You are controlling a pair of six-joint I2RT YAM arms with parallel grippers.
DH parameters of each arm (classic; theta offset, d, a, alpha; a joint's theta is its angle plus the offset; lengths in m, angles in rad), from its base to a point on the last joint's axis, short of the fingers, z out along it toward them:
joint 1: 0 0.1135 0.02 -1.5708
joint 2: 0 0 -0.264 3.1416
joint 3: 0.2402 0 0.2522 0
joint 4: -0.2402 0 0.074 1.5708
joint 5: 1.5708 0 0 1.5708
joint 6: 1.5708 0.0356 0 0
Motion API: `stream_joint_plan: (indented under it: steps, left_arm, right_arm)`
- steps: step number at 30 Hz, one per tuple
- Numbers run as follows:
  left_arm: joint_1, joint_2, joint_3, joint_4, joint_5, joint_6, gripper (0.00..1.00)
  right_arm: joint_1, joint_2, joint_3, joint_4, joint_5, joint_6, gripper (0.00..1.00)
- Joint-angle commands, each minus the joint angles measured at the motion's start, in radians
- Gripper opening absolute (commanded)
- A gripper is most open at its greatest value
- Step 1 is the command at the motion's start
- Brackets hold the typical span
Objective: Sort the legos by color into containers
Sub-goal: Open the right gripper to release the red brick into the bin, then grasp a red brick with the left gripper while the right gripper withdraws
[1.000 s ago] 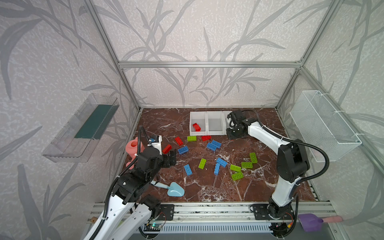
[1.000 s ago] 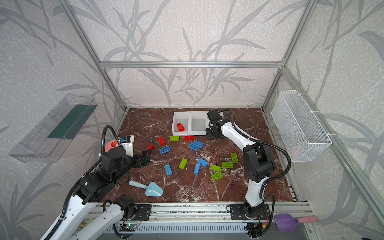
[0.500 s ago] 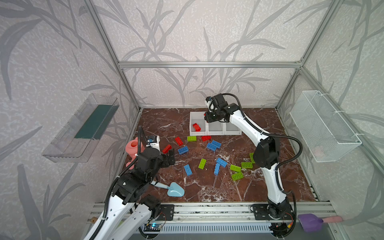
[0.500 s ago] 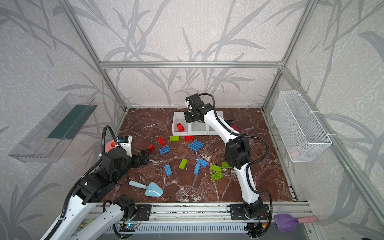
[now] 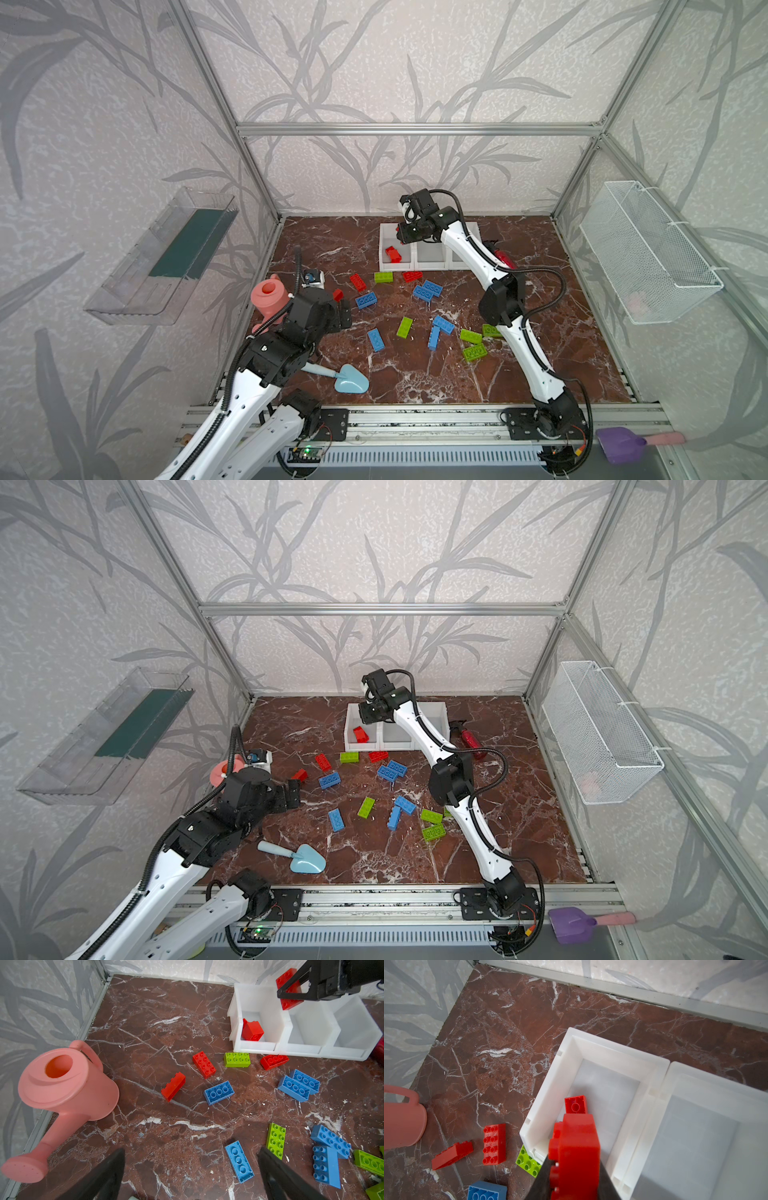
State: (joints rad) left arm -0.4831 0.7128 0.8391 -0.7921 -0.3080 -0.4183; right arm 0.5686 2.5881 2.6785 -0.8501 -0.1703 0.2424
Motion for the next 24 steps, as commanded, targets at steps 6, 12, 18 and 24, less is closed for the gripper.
stream_joint_plan:
  steps: [6,12,18,24]
  left_arm:
    - [0.002,-0.005,0.027,-0.022,-0.011,0.010,0.99]
    - [0.008,0.033,0.035,-0.038,-0.034,0.012,0.99]
    - [0.020,0.064,0.038,-0.034,-0.029,-0.017,0.99]
    - [0.061,0.154,0.066,-0.036,-0.006,-0.069,0.99]
  right_arm:
    - [0.001,0.014,0.004,0.057,-0.002,0.020,0.56]
    - [0.000,-0.018,-0.010,0.063,0.002,0.010,0.73]
    - [0.000,-0.153,-0.149,0.059,-0.028,-0.021,0.78]
    - [0.007,-0.488,-0.640,0.267,-0.040,-0.063,0.84]
